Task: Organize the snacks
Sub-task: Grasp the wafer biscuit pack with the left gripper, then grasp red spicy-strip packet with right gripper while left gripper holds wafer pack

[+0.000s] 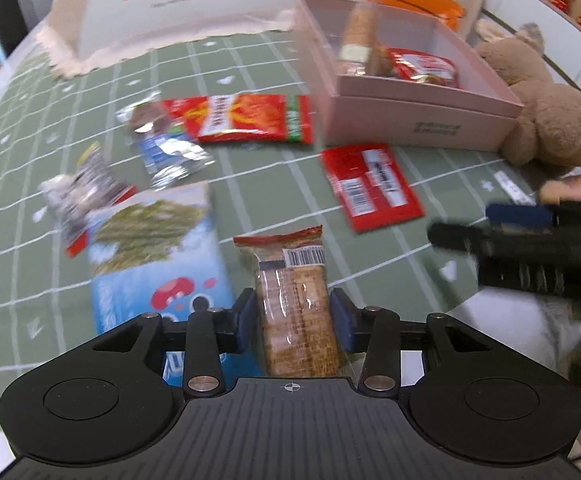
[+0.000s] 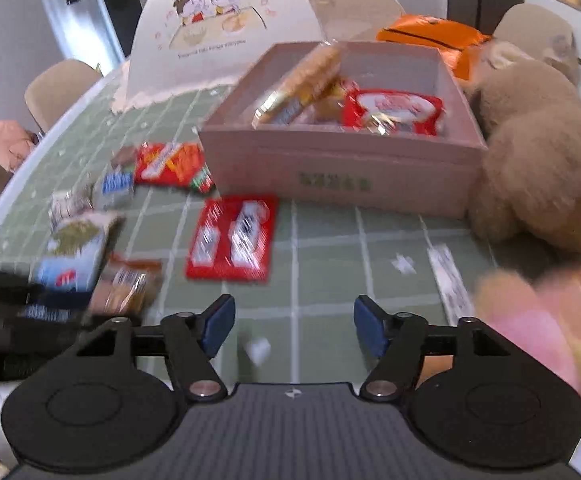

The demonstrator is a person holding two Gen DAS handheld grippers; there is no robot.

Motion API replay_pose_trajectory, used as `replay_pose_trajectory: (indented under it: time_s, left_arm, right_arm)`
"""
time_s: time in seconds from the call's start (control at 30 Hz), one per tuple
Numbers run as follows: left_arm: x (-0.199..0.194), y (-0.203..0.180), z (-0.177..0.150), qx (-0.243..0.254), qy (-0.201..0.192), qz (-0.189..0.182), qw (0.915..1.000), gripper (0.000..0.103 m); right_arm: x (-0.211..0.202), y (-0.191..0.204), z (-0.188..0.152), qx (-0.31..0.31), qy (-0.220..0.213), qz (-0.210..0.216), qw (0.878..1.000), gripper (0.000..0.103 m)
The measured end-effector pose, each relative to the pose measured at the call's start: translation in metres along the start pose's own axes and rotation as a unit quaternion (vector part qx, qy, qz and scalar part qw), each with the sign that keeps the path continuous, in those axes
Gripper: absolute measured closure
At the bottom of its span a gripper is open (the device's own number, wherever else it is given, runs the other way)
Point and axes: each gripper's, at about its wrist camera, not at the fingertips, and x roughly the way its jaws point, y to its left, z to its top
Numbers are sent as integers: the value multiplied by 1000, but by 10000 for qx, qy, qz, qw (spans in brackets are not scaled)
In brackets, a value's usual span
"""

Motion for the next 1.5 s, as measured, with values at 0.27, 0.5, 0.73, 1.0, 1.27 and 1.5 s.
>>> replay_pose_trajectory:
  time_s: [0.27, 0.5, 0.73, 1.0, 1.27, 1.5]
  left_arm:
    - [-9, 22, -13, -295, 21, -88, 9995, 58]
    - [-10, 19, -16, -294, 40, -286, 9992, 58]
    - [-8, 8, -13, -161, 60, -416, 9990, 58]
    - [-9, 2, -17, 70, 101, -600, 9981, 58]
    - [-11, 0, -18, 157, 192, -604, 9979, 60]
    - [-37, -11, -3, 290, -159, -995, 9945, 63]
  right_arm:
    - [48, 43, 32, -445, 62, -56, 9990, 23]
    - [33, 50, 15, -903, 184, -46, 9957, 41]
    - [-7, 32, -31, -1049, 226, -126, 9941, 41]
    - [-20, 18, -47, -751, 169, -299, 9966, 36]
    - [-32, 19, -37, -636, 150, -9, 9979, 47]
    - [-83, 8, -16, -449, -475, 39, 9979, 47]
